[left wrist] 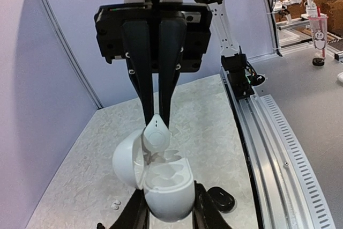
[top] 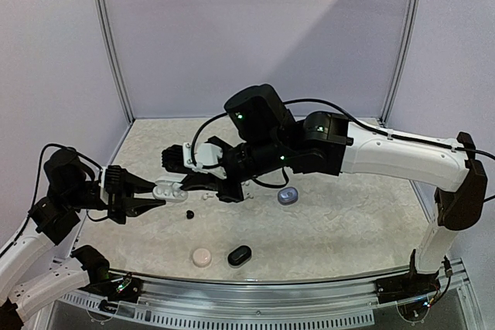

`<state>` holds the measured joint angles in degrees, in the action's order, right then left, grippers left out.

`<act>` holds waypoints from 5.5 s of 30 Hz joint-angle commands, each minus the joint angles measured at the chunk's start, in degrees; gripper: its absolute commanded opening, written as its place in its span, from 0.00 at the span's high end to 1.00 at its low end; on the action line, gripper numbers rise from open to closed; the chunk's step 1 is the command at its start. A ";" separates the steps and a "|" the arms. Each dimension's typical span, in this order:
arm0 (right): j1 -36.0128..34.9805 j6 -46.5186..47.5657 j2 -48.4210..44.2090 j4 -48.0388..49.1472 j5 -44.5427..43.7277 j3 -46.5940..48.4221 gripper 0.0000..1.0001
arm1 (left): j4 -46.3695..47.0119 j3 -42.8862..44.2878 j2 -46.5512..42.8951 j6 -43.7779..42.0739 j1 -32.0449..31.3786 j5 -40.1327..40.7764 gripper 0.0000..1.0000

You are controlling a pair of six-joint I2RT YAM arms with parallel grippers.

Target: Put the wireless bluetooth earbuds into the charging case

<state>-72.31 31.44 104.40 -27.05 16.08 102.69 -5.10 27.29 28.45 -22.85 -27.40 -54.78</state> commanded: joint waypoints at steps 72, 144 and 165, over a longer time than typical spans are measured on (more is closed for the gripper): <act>29.58 -26.31 26.80 -8.20 -3.50 18.31 0.79 | 6.93 -7.46 -6.03 18.11 5.43 6.17 1.00; 25.31 -25.66 34.47 -9.36 5.95 7.76 0.80 | -3.09 -8.93 -6.91 -1.68 5.68 -2.74 1.00; 24.97 18.61 21.64 7.79 0.02 -6.94 0.65 | -4.63 -8.83 -8.18 -1.84 5.86 -0.71 1.00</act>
<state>-46.89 37.34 125.51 -23.51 18.11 92.49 -8.56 19.03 20.91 -24.45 -22.11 -56.38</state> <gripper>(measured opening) 0.356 0.246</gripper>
